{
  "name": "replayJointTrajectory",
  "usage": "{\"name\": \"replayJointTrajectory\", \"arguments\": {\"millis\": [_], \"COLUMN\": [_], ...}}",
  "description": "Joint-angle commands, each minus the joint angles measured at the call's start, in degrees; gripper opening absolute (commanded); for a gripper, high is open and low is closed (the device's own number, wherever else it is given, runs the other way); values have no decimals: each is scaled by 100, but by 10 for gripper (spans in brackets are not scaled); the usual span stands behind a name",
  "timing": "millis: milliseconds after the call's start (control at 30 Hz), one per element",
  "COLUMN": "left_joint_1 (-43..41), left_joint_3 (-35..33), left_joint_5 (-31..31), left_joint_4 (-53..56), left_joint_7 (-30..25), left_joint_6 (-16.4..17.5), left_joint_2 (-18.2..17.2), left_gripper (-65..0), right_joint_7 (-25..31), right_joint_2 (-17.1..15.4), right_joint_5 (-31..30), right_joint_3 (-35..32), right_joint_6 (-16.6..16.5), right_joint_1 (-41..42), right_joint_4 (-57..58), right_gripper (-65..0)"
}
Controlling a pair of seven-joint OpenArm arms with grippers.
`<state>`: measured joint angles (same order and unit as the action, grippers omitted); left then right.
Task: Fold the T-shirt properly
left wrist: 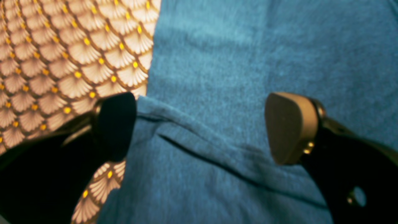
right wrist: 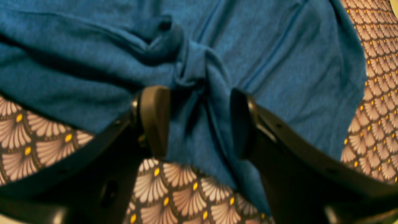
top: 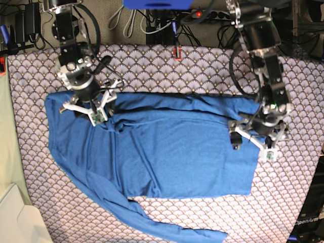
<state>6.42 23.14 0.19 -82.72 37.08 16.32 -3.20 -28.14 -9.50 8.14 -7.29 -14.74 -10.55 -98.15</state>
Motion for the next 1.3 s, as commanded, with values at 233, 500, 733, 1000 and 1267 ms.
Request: {"name": "replayJointTrajectory", "arguments": {"millis": [233,500,733,1000,1267], "left_joint_1": [-866,-1103,-1112,-1050,-971], "left_joint_3": [21,750,715,715,715], "left_joint_5": [-32,-58,-67,-67,-67], "left_joint_4": [-445,-427,-427,30,197], "left_joint_7": [-134,-134,-134,-134,-143], "left_joint_6": [8,43,52,61,69], "left_joint_2": [-203,-159,-150,-27,-27], "left_gripper": [-5,-5,-5,-4,-3], "right_joint_7": [120,120,120,128,128], "right_joint_2": [-4,5,13,13,22], "right_joint_5": [-19,-19,-19,-27,-27], "right_joint_3": [21,21,21,426,804], "right_joint_6": [37,37,37,28,-420], "right_joint_1": [-5,-5,-5,-93,-128], "right_joint_4": [-132,-124,-115,-141,-194], "right_gripper": [-334,-334,-334,-334,-333]}}
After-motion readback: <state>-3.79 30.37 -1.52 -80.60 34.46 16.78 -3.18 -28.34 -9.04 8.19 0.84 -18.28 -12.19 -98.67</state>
